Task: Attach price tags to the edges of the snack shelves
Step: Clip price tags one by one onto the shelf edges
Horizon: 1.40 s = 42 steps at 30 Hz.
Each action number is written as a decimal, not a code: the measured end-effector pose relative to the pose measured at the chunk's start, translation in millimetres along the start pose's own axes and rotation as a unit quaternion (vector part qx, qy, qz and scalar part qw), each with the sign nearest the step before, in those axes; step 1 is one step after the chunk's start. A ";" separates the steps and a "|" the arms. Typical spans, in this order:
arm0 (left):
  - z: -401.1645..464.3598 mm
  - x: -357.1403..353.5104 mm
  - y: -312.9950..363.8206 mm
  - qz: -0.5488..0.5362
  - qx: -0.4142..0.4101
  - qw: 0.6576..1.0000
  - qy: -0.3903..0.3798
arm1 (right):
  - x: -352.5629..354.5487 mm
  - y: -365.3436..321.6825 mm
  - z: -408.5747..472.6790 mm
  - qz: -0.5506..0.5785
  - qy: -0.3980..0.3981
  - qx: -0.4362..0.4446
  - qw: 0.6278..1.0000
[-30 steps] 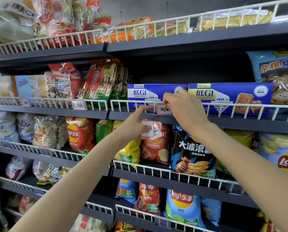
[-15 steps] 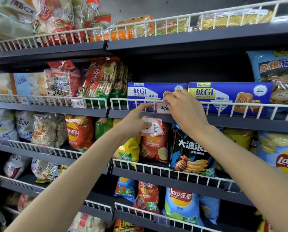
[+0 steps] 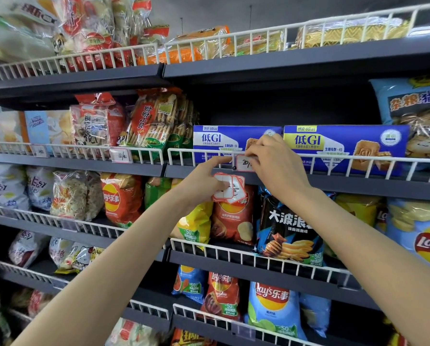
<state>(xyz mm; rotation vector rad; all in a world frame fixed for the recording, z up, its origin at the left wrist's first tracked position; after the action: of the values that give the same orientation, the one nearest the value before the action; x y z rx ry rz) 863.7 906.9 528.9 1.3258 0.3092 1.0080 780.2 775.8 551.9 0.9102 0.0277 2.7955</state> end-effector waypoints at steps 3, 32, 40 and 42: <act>1.2 1.1 2.9 -0.010 -0.002 1.000 0.001 | -0.4 0.4 -1.9 0.000 0.001 0.006 1.000; -7.4 -23.1 6.7 -0.021 -0.112 0.993 0.043 | 16.1 12.8 -36.4 0.493 -0.069 -0.193 0.846; -16.8 -85.5 44.1 0.087 -0.193 0.976 0.049 | 55.4 60.8 -68.1 0.512 -0.025 -0.220 0.830; -17.4 -110.0 55.7 0.102 -0.201 0.973 0.043 | 66.4 81.7 -78.8 0.507 -0.003 -0.231 0.831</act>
<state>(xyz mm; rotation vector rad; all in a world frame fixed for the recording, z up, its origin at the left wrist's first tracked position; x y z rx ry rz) 765.4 830.9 536.5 0.9581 0.0276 1.2288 666.6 712.3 533.1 0.9656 -1.4749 3.3699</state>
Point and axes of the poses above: each hand's wrist, its own z-axis towards the middle knuckle, its own x-axis out of the back of the hand, y = z × x, the point moved 1 cm from there along z, towards the middle knuckle
